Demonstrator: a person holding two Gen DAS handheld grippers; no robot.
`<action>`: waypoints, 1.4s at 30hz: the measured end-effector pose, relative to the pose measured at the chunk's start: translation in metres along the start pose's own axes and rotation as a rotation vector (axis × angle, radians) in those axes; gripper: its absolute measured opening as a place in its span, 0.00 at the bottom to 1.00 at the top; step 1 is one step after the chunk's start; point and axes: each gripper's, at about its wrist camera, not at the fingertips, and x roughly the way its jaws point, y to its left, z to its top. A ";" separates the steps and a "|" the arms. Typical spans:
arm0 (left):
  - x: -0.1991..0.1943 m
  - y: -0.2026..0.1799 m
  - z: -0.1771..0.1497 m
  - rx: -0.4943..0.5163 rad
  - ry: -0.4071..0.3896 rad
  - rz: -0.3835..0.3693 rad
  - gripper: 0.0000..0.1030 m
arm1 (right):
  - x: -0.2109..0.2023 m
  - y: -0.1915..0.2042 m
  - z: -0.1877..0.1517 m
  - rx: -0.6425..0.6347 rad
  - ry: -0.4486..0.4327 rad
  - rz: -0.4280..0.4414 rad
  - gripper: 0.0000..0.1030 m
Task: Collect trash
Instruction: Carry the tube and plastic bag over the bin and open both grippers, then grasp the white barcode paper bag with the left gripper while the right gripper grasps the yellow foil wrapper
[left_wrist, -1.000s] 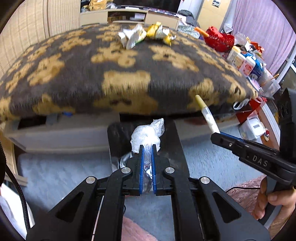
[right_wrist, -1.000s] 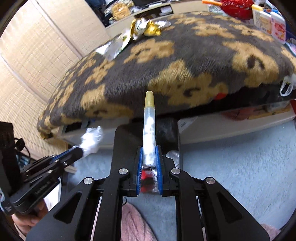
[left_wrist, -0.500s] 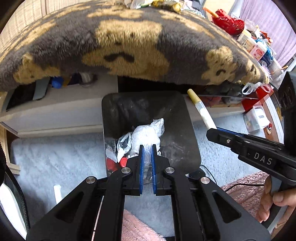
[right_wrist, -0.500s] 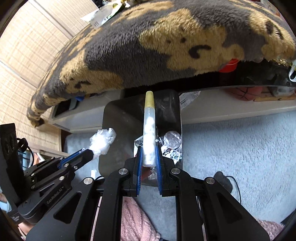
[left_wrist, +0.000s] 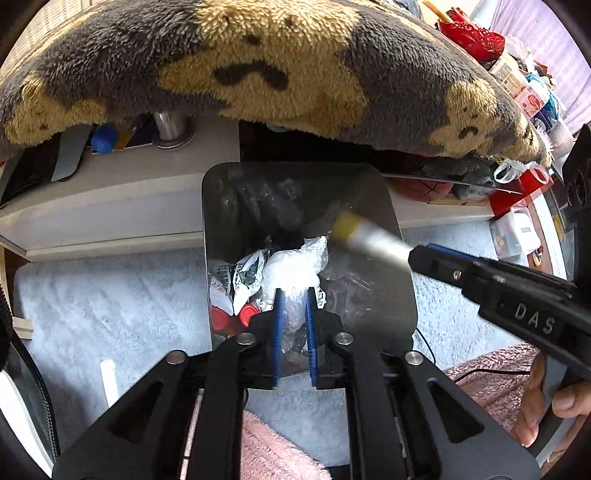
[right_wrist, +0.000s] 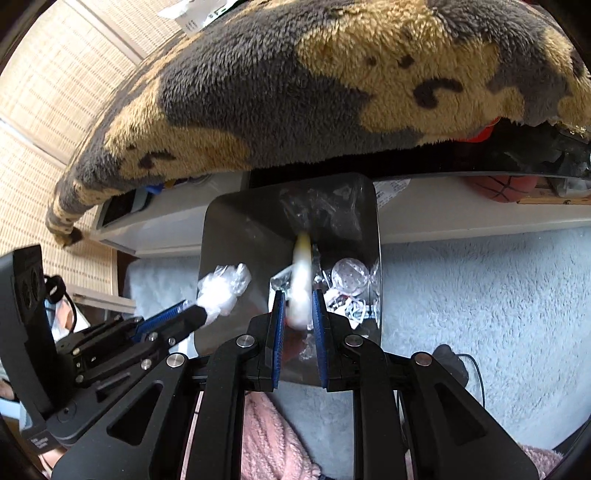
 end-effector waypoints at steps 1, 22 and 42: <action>0.000 0.001 0.000 -0.002 0.000 0.000 0.17 | -0.001 -0.001 0.001 0.006 -0.003 -0.001 0.17; -0.047 0.014 -0.012 -0.014 -0.088 0.073 0.82 | -0.038 -0.012 0.003 0.026 -0.156 -0.082 0.94; -0.114 0.019 0.115 -0.001 -0.305 0.066 0.82 | -0.146 0.001 0.146 0.002 -0.462 -0.138 0.94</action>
